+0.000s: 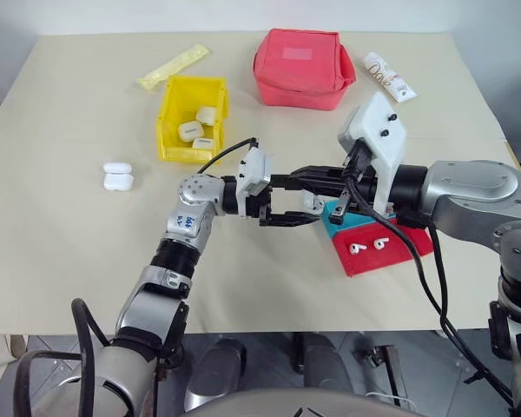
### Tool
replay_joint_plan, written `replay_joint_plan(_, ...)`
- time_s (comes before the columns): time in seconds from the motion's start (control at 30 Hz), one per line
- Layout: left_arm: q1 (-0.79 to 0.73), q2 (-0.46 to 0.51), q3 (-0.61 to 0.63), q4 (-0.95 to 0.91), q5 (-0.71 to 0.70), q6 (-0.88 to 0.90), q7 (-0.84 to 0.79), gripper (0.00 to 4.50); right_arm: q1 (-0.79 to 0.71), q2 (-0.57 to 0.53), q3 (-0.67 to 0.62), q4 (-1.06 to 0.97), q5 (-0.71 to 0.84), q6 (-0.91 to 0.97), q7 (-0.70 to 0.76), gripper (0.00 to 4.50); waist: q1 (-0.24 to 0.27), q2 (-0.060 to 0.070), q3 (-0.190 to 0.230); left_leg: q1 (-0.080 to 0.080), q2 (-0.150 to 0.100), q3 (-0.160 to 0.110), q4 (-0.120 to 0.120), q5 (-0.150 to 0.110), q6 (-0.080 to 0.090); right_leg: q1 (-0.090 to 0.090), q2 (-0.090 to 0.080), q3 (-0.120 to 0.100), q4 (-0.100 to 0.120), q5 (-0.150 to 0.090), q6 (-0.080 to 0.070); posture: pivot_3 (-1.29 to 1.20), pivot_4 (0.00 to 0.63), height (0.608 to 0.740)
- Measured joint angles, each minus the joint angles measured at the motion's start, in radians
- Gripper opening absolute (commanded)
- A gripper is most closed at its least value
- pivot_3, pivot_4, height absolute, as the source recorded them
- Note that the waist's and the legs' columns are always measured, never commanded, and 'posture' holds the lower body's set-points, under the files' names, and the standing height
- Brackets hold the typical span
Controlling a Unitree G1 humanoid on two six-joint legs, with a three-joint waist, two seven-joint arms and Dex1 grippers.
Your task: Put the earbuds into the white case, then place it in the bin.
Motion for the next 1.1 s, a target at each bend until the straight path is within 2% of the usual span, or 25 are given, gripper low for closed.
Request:
replay_joint_plan(0.1, -0.003, -0.008, -0.008, 0.015, 0.01, -0.01, 0.006, 2.8, -0.024, -0.004, 0.074, 0.04, -0.072, -0.004, 0.047, 0.01, 0.001, 0.0, 0.0, -0.001, 0.0, -0.001, 0.0, 0.0, -0.001, -0.001, 0.001, -0.001, 0.0, 0.0, 0.0, 0.0, 0.15, 0.74)
replay_joint_plan(0.23, -0.003, 0.013, 0.0, 0.016, 0.01, -0.011, 0.006, 2.8, -0.004, -0.043, 0.081, 0.043, -0.114, -0.003, 0.098, 0.01, 0.0, 0.0, 0.0, -0.004, 0.0, 0.0, 0.0, 0.001, -0.001, -0.004, 0.0, -0.001, 0.0, 0.0, 0.0, 0.0, 0.15, 0.74)
replay_joint_plan(0.63, -0.002, 0.031, 0.078, 0.015, -0.038, -0.014, 0.004, 2.8, 0.167, -0.183, -0.115, -0.002, -0.125, 0.04, 0.164, 0.01, 0.003, -0.001, 0.0, -0.004, 0.0, 0.0, 0.0, 0.001, -0.001, -0.004, 0.0, 0.0, 0.0, 0.001, 0.0, 0.0, 0.15, 0.74)
replay_joint_plan(0.87, -0.002, 0.026, 0.09, 0.01, -0.054, -0.019, 0.007, 2.8, 0.264, -0.188, -0.191, -0.01, -0.127, -0.003, 0.209, 0.01, 0.003, -0.001, 0.0, -0.004, 0.0, 0.001, 0.0, 0.001, -0.001, -0.004, 0.0, 0.0, 0.001, 0.001, 0.0, 0.0, 0.15, 0.74)
replay_joint_plan(0.93, 0.005, 0.028, 0.1, -0.001, -0.067, -0.018, 0.006, 2.8, 0.315, -0.185, -0.259, -0.024, -0.119, -0.044, 0.231, 0.01, 0.003, -0.001, 0.0, -0.004, 0.0, 0.001, 0.0, 0.001, -0.001, -0.004, 0.0, 0.0, 0.0, 0.001, 0.0, 0.0, 0.15, 0.74)
replay_joint_plan(1.03, 0.02, 0.053, 0.116, -0.024, -0.084, -0.005, 0.005, 2.8, 0.441, -0.178, -0.41, -0.041, -0.034, -0.093, 0.322, 0.56, 0.006, -0.002, 0.0, -0.004, 0.001, 0.0, 0.0, 0.001, -0.001, -0.003, 0.0, 0.0, 0.0, 0.002, 0.0, 0.0, 0.15, 0.74)
replay_joint_plan(1.1, 0.031, 0.089, 0.131, -0.034, -0.091, 0.018, 0.007, 2.8, 0.515, -0.158, -0.519, -0.034, 0.043, -0.125, 0.398, 1.26, 0.006, -0.002, 0.0, -0.003, 0.0, 0.001, 0.001, 0.001, 0.0, -0.002, 0.0, 0.0, 0.0, 0.002, 0.0, 0.0, 0.15, 0.74)
